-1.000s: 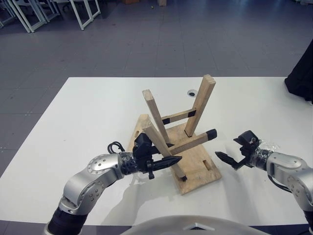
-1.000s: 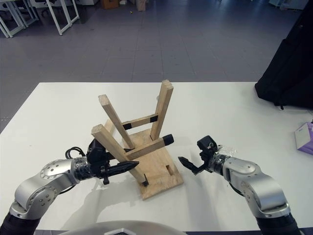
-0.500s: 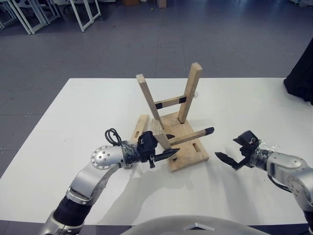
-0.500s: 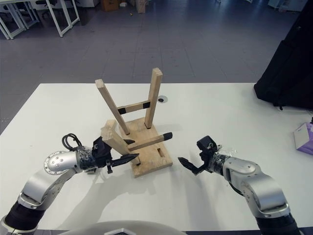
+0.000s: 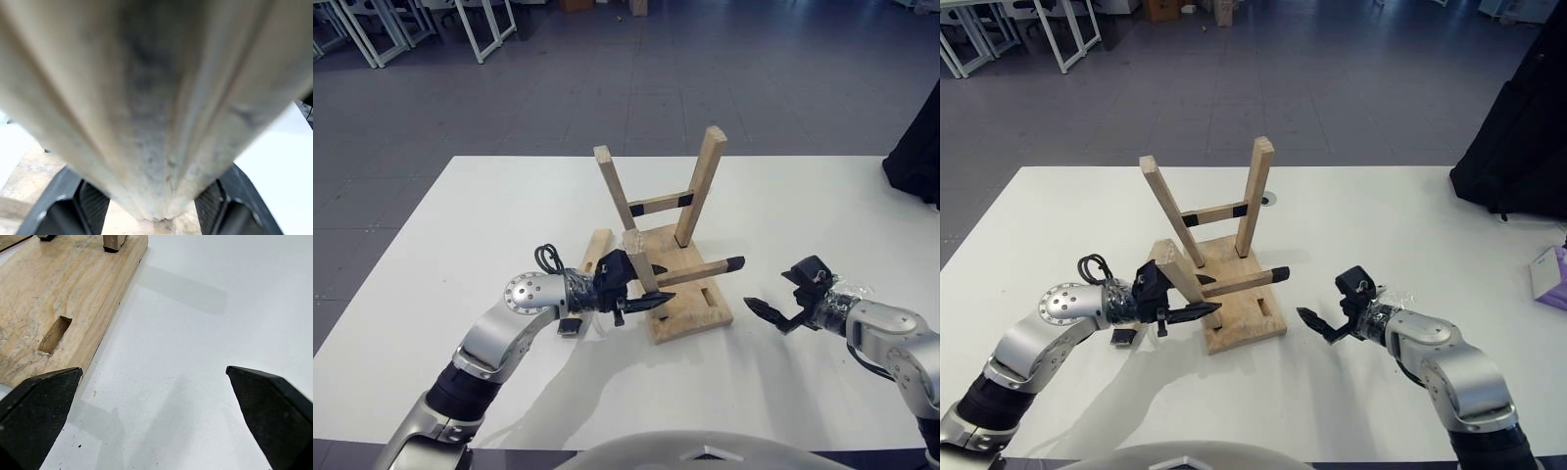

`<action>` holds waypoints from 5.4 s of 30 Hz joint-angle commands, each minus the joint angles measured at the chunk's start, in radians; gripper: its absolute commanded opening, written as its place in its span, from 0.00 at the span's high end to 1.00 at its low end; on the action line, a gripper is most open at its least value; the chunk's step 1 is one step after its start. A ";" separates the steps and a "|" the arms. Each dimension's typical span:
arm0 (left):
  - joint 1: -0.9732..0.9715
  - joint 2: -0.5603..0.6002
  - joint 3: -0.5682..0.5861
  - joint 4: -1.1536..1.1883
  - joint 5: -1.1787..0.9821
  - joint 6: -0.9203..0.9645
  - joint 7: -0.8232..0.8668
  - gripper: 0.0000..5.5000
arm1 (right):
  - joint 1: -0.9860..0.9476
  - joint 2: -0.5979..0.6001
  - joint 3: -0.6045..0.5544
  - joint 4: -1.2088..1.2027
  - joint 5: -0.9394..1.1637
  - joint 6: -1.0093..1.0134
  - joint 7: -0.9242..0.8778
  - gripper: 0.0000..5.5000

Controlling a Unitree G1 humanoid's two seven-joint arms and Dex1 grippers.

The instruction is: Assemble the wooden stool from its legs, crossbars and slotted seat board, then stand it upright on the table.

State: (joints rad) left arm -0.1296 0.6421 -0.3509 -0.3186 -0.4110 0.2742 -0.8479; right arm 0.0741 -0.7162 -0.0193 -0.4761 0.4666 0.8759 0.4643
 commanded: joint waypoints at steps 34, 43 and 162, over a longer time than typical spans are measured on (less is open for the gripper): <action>0.007 -0.114 0.147 0.201 0.106 -0.154 0.008 0.63 | -0.216 -0.004 0.082 0.131 -0.094 -0.019 0.116 0.00; -0.085 -0.153 0.137 0.288 0.111 -0.181 -0.048 0.63 | -0.170 0.021 0.044 0.085 -0.096 0.005 0.081 0.00; -0.345 -0.216 0.504 0.132 -0.815 0.628 0.010 0.63 | -1.029 0.435 -0.230 0.482 1.000 0.415 -0.144 0.45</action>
State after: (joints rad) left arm -0.4729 0.3997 0.1680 -0.1856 -1.2592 0.8882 -0.8231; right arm -0.9392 -0.2554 -0.2551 0.0080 1.4577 1.2939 0.3145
